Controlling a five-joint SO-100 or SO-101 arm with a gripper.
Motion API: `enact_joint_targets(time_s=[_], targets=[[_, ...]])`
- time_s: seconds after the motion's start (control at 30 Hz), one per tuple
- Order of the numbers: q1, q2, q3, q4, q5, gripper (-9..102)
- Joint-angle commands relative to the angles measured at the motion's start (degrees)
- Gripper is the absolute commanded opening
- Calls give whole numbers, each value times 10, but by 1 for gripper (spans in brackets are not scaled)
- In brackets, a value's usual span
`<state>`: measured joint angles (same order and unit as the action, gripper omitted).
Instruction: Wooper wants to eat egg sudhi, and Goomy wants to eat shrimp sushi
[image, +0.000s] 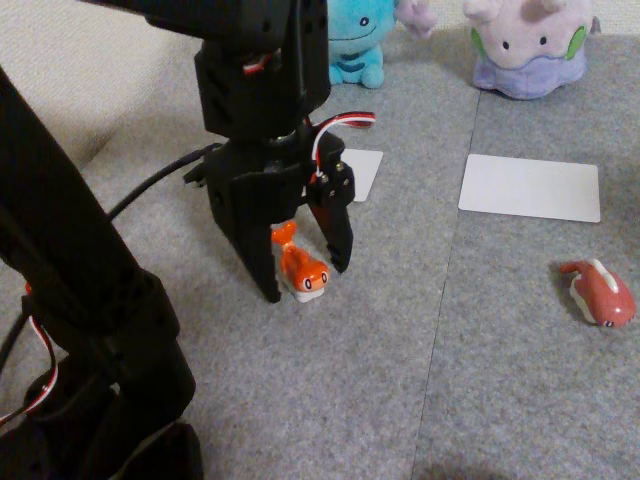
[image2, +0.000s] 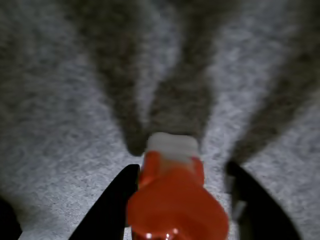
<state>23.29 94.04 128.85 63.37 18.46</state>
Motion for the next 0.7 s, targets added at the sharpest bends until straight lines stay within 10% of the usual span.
enact_joint_targets(time_s=[0.0, 0.67], targets=[[-6, -25, 8, 5, 5, 11], [-4, 132, -138, 83, 203, 6]])
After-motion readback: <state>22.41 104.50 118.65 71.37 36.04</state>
